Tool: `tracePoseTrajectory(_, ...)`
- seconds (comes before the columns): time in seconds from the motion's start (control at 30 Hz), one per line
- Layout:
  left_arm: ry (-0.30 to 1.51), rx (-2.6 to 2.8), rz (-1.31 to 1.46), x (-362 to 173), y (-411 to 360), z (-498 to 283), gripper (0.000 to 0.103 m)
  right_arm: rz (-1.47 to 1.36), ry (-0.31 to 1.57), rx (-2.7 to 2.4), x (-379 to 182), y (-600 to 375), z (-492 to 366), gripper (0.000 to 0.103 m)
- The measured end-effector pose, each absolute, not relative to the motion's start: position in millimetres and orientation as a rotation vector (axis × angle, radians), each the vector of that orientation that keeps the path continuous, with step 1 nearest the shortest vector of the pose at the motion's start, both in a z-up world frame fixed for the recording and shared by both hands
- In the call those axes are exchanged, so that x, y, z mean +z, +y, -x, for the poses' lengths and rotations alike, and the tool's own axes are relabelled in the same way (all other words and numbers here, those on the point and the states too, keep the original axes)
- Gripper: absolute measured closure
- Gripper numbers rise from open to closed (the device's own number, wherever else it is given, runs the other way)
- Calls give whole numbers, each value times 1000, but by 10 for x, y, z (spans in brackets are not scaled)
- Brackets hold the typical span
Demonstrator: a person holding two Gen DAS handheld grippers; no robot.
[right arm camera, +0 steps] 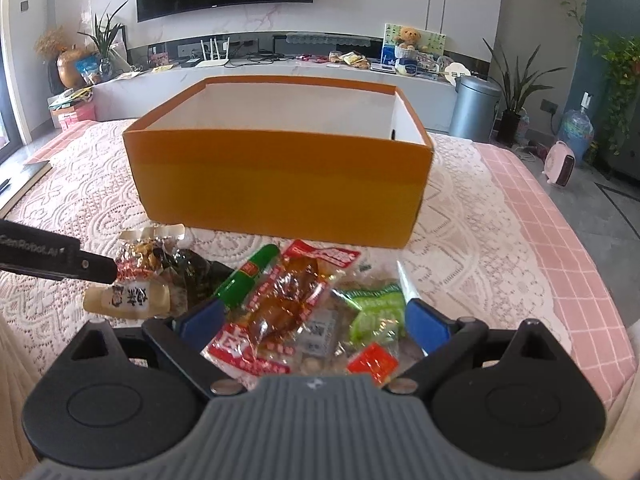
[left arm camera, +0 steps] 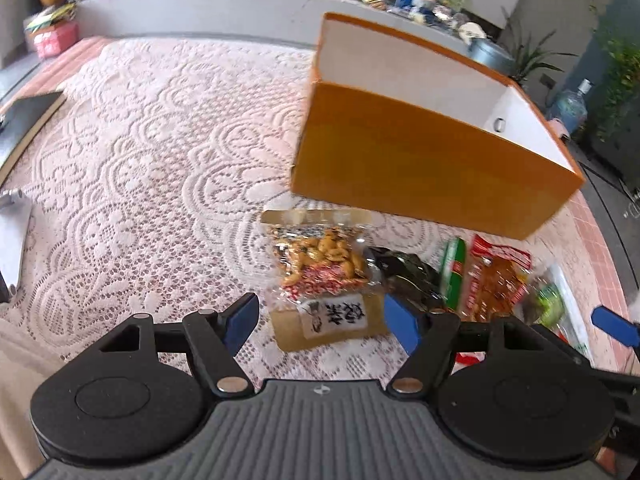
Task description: Organize snacks
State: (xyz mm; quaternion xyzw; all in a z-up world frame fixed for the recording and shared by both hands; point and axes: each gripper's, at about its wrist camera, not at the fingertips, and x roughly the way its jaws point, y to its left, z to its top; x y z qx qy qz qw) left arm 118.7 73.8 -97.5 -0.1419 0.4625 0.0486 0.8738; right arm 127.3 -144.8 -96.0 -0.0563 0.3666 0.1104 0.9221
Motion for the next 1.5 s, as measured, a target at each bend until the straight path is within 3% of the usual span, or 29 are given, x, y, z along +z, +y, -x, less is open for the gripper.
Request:
tracePoseTrajectory(0.83,1031,113,382,-1355,812,-1611,16,202,833,205,-1358,-1027,-1851,8)
tracePoseTrajectory(0.93,1012,88,364,-1358,776,-1612,27,219,801,236,-1375,-996,-1815,17)
tracePoseTrajectory(1.03,995,74,363,-1351,774,-1595,31,219,780,251,-1381,-1004,-1797,30)
tracePoseTrajectory(1.1,966,58,396,-1326,817,-1551,48,210,777,263,-1378,-1021,-1803,34)
tracePoseTrajectory(1.17,952,41,425,-1310,865,-1507,56,206,776,274,-1374,-1036,-1803,37)
tracePoseTrajectory(1.33,901,-16,468,-1251,891,-1439,60,179,778,287,-1378,-1074,-1805,39)
tracePoseTrajectory(1.4,871,-49,481,-1220,885,-1419,60,171,776,287,-1373,-1091,-1798,47)
tracePoseTrajectory(1.5,842,-86,494,-1186,883,-1424,60,161,778,296,-1370,-1115,-1804,47)
